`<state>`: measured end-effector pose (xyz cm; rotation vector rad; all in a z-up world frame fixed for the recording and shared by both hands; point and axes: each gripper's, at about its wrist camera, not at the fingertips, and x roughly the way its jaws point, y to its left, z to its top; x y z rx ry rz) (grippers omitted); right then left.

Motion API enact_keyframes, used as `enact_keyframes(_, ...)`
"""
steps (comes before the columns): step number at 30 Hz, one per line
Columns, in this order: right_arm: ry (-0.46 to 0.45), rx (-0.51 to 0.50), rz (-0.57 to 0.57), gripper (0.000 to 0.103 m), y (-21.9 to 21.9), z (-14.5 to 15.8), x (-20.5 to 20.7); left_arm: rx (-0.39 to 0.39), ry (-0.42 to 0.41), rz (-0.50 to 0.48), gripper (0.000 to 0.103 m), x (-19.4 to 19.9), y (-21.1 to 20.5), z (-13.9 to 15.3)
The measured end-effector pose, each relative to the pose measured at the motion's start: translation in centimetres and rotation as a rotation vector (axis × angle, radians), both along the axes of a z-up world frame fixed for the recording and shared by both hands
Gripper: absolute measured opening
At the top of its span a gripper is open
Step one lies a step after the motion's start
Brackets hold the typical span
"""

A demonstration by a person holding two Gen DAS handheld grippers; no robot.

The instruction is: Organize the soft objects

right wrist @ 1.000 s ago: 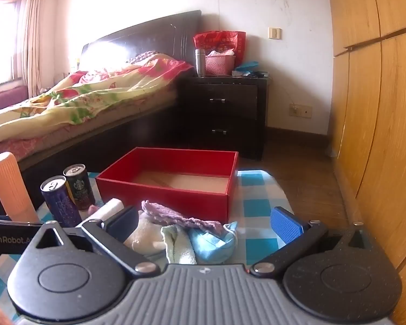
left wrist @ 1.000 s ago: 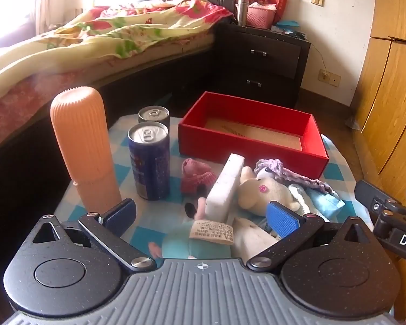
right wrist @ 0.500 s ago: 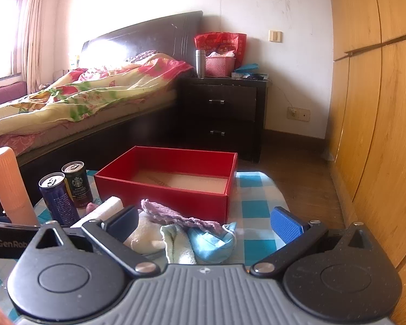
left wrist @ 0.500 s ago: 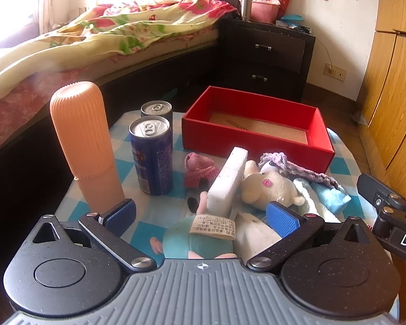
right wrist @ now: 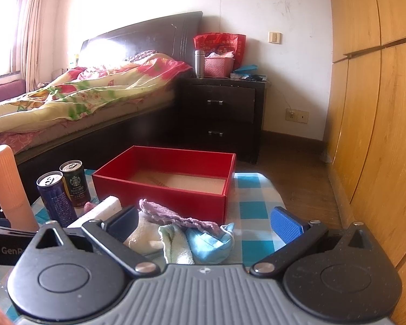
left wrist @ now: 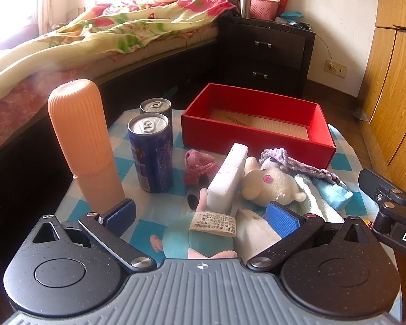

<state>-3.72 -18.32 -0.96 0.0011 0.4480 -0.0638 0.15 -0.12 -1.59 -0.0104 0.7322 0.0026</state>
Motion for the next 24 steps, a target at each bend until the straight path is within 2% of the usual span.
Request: enact_keyframes(24,0.010,-0.016,-0.001,0.085,0.37,-0.20,0.13,-0.001,0.001,0.008,0.098,0.05,0.00,-0.12)
